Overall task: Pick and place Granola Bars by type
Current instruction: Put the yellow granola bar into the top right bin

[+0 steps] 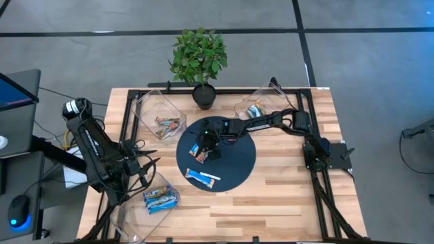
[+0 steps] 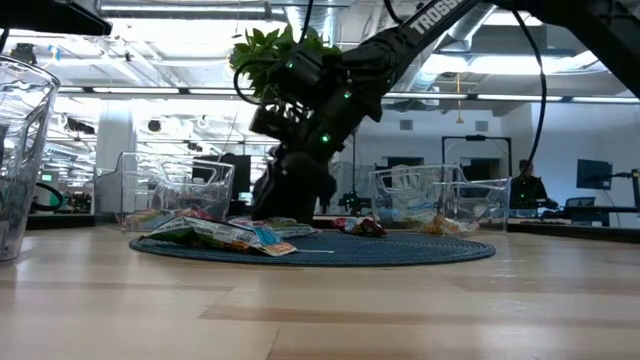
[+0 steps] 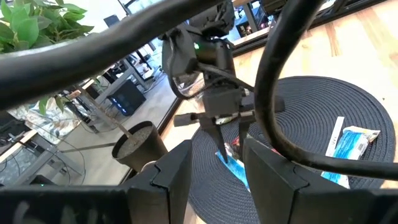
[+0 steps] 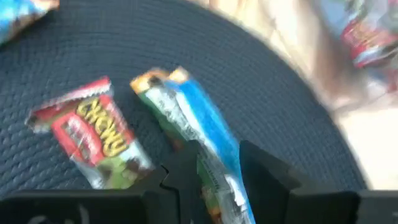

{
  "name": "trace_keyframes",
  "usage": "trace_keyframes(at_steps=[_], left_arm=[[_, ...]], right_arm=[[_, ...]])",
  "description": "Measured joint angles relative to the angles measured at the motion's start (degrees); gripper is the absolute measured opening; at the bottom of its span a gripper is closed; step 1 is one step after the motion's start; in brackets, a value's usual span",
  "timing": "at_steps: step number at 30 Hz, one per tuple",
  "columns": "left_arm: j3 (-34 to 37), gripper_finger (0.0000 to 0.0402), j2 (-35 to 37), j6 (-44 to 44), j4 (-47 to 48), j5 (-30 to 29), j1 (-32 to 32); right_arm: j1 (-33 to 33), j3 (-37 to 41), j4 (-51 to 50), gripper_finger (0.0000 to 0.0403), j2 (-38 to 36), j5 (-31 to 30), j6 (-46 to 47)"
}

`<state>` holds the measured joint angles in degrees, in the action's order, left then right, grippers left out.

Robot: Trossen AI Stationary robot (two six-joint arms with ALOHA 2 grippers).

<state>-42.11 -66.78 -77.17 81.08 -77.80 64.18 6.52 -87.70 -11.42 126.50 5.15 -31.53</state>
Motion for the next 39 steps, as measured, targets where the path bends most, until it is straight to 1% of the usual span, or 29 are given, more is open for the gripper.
trace_keyframes(at_steps=[4,9,12,18,20,24,27,31,35,39], left_arm=[[0.0,0.0139,0.0,0.0,0.0,0.0,0.0],[0.0,0.0139,0.0,0.0,0.0,0.0,0.0],[0.0,0.0139,0.0,0.0,0.0,0.0,0.0],[0.0,0.0139,0.0,0.0,0.0,0.0,0.0],[0.0,0.0139,0.0,0.0,0.0,0.0,0.0],[0.0,0.0139,0.0,0.0,0.0,0.1,0.0],[0.0,0.0139,0.0,0.0,0.0,1.1,0.0],[0.0,0.0139,0.0,0.0,0.0,2.9,0.0],[0.0,0.0139,0.0,0.0,-0.2,4.2,0.0],[0.0,0.0139,0.0,0.0,-1.0,5.6,0.0]], right_arm=[[0.0,0.0,-2.4,0.0113,0.2,-1.4,0.0],[0.1,0.0,-2.7,0.0106,0.3,-2.2,1.5],[0.2,0.0,-2.6,0.0081,0.2,-2.2,1.5],[0.3,0.0,-1.7,0.0012,0.2,-2.3,1.1],[0.3,-0.3,-1.7,0.0005,0.2,-2.3,1.1],[0.0,-2.7,-2.8,0.0009,0.3,-2.4,1.1],[-0.4,-5.5,-6.2,0.0002,0.3,-3.5,0.1],[-1.1,-9.7,-12.2,0.0003,0.3,-6.9,-0.1],[-2.0,-14.5,-21.6,0.0001,0.3,-10.0,0.1],[-3.0,-19.3,-32.9,0.0001,0.3,-12.7,2.4]])
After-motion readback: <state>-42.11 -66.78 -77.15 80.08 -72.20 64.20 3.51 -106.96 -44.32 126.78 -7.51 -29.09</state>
